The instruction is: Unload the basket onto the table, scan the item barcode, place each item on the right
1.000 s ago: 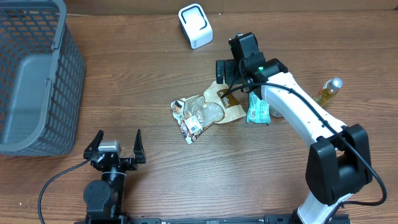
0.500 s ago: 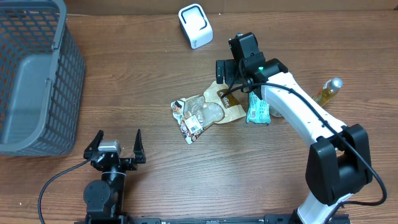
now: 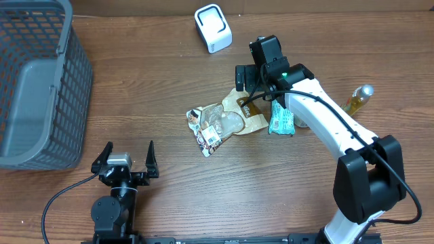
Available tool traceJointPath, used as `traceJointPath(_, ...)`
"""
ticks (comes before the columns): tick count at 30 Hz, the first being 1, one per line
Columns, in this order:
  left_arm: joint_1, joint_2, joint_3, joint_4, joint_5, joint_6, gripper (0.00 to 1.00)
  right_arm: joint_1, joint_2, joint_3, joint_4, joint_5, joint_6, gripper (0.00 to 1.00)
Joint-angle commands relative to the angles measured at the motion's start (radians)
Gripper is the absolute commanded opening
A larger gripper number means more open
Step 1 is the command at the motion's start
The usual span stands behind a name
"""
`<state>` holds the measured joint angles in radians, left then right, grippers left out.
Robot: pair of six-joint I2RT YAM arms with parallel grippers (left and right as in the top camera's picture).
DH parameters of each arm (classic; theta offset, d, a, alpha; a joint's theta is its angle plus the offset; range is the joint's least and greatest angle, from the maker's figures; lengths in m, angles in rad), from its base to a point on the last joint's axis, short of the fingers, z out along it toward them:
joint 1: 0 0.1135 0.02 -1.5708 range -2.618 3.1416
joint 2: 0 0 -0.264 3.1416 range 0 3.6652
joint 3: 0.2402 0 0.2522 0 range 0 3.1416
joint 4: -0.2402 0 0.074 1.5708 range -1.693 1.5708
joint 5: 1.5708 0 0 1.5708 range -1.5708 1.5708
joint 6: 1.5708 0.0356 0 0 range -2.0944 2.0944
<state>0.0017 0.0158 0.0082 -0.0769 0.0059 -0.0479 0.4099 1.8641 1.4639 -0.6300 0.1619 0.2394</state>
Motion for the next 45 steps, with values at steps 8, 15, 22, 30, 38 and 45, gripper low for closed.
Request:
traceJointPath(8,0.005,-0.012,-0.003,-0.001,-0.01,0.026,1.0,-0.002,-0.008,-0.005,-0.006,0.01,0.008,1.0)
traceJointPath(15,0.005,-0.012,-0.003,-0.001,-0.01,0.026,1.0,-0.002,-0.082,-0.005,-0.006,0.01,0.008,1.0)
traceJointPath(22,0.005,-0.012,-0.003,-0.001,-0.01,0.026,1.0,-0.002,-0.226,-0.005,-0.006,0.01,0.008,1.0)
traceJointPath(30,0.005,-0.012,-0.003,-0.001,-0.01,0.026,1.0,-0.002,-0.431,-0.005,-0.007,0.01,0.008,1.0)
traceJointPath(38,0.005,-0.012,-0.003,-0.001,-0.01,0.026,1.0,-0.002,-0.735,-0.005,-0.032,0.058,-0.032,1.0)
traceJointPath(45,0.005,-0.012,-0.003,-0.001,-0.01,0.026,1.0,-0.003,-1.024,-0.005,-0.177,0.092,-0.035,1.0)
